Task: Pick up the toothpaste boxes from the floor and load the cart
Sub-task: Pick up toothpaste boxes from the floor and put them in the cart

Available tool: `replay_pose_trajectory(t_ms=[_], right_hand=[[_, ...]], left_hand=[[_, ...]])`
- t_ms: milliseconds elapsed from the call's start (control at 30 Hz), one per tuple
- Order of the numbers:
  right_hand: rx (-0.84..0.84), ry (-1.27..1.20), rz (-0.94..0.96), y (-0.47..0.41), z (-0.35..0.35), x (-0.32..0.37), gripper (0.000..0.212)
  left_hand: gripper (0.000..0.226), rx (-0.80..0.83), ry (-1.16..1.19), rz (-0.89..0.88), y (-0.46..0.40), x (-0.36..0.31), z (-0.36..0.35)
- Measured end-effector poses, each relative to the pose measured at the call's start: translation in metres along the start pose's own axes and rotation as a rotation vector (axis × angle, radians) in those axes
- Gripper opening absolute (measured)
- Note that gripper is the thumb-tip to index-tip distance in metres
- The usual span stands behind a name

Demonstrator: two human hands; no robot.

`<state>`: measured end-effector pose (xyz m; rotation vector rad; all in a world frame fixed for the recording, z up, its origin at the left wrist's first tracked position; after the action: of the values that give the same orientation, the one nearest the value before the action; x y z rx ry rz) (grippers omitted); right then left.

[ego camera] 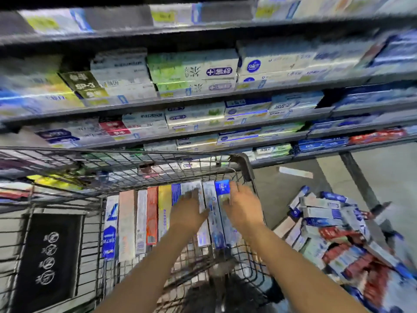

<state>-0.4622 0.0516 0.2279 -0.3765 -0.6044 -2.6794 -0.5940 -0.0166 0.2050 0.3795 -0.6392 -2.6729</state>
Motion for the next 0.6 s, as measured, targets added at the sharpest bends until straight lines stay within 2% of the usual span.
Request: replay_pose_trajectory(t_ms=[100,200,300,433,600], right_hand=[[-0.06,0.079,0.066,0.019,0.045,-0.01,0.062],[-0.113,0.112,0.06,0.046,0.081,-0.043,0.063],[-0.109,0.115,-0.071,0.076,0.103,-0.098,0.067],[-0.083,0.052,-0.285,0.133,0.114,-0.185,0.068],[-0.095,-0.049,-0.522,0.225,0.1,-0.3,0.069]], left_hand=[[0.071,-0.116,-0.176,-0.159,0.006,-0.022,0.048],[0.07,-0.169,-0.237,-0.295,0.012,-0.061,0.086],[0.072,-0.215,-0.35,-0.433,0.02,-0.115,0.106],[0.072,-0.204,-0.449,-0.608,0.036,-0.204,0.099],[0.07,-0.066,-0.549,-0.749,0.056,-0.315,0.04]])
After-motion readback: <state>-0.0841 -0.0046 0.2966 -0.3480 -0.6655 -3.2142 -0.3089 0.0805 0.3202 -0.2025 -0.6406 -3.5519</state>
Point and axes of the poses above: each hand's wrist, its own y-axis away from the middle knuckle, its own z-axis out of the back of the hand, x = y × z, the point moved 4 cm from there along -y, towards the middle knuckle, and after that the axes turned 8 degrees about -y, right-handed, at the moved point
